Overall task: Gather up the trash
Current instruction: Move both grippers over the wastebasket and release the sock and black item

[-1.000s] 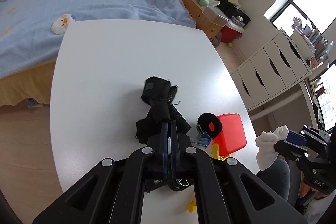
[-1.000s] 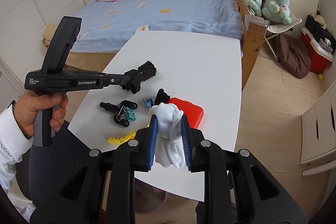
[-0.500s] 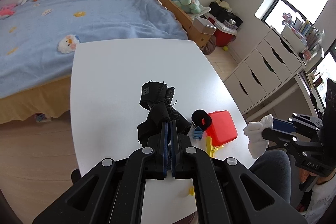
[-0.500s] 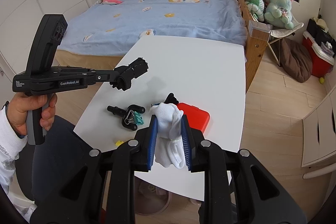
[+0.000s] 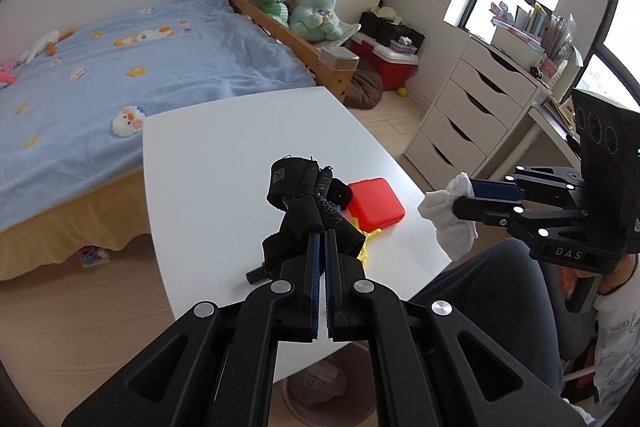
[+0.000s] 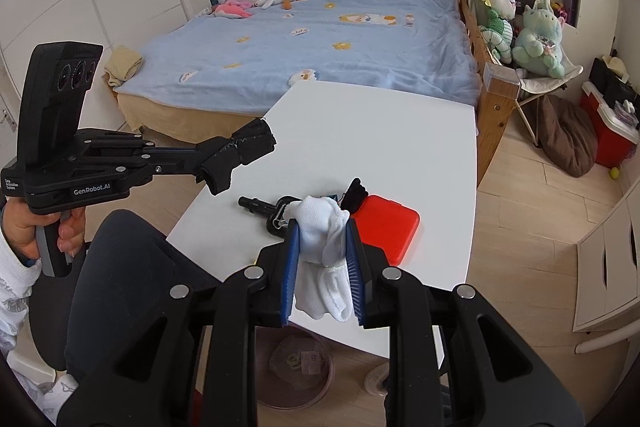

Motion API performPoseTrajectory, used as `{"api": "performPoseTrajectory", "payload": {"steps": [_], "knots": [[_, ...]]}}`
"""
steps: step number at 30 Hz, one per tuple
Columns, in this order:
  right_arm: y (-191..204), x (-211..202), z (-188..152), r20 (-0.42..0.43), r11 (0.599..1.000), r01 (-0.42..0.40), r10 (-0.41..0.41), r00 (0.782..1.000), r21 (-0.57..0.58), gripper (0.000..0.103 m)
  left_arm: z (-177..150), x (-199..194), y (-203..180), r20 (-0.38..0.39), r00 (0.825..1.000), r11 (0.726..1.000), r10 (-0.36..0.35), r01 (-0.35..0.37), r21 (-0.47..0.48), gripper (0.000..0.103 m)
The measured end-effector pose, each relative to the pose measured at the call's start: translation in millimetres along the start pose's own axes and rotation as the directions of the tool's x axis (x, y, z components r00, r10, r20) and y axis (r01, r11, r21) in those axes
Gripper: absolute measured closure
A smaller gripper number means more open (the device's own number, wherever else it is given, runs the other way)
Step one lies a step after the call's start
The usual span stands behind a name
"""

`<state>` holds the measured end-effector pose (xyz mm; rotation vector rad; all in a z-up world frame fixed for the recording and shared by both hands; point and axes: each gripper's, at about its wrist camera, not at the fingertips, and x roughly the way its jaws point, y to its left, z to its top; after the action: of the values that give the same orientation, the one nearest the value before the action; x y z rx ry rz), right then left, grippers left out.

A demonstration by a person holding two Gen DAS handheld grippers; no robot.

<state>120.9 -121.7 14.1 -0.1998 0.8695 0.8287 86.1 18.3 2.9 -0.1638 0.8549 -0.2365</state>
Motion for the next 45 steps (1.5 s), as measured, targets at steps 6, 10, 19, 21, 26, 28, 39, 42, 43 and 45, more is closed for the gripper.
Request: {"api": "performPoseTrajectory", "payload": {"steps": [6,10,19,21,26,28,39,42,43,45], "knots": [[13.5,-13.6,-16.0,0.017,1.0,-0.01,0.01,1.0,-0.023,0.081,-24.1,-15.0,-19.6,0.015,0.999,0.998,-0.031,0.03,0.047,0.102],[24.9,-21.8,-28.3,0.022,0.999,-0.016,0.017,1.0,-0.042,0.081,-41.4,-23.4,-28.5,0.021,0.999,0.997,-0.041,0.04,0.063,0.102],[46.8,-35.2,-60.6,0.015,0.997,-0.053,0.054,0.998,-0.063,0.081,-73.9,-37.9,-44.4,0.021,0.998,0.995,-0.061,0.059,0.08,0.102],[52.8,-36.0,-68.8,0.009,0.996,-0.064,0.065,0.998,-0.068,0.081,-82.2,-38.9,-45.9,0.018,0.998,0.995,-0.067,0.066,0.075,0.102],[63.6,-34.9,-88.4,-0.013,0.993,-0.098,0.097,0.995,-0.06,0.081,-105.7,-41.3,-50.6,0.005,0.998,0.995,-0.069,0.068,0.067,0.102],[68.1,-32.0,-96.4,-0.029,0.992,-0.109,0.108,0.994,-0.06,0.081,-113.4,-43.0,-51.7,0.003,0.998,0.996,-0.068,0.068,0.064,0.102],[79.4,-17.9,-114.2,-0.079,0.985,-0.161,0.156,0.985,-0.063,0.075,-128.7,-52.6,-52.6,0.004,0.996,0.995,-0.091,0.091,0.037,0.102],[80.8,-17.5,-114.2,-0.073,0.987,-0.143,0.138,0.988,-0.072,0.038,-128.9,-53.0,-52.0,0.006,0.996,0.995,-0.091,0.091,0.036,0.102],[80.4,-18.0,-113.7,-0.065,0.989,-0.131,0.127,0.99,-0.072,0.023,-128.3,-53.1,-51.8,0.006,0.996,0.995,-0.093,0.092,0.035,0.102],[77.5,-20.6,-113.7,-0.049,0.992,-0.112,0.109,0.993,-0.061,0.011,-128.7,-53.6,-52.4,0.005,0.996,0.995,-0.09,0.09,0.038,0.102]]}}
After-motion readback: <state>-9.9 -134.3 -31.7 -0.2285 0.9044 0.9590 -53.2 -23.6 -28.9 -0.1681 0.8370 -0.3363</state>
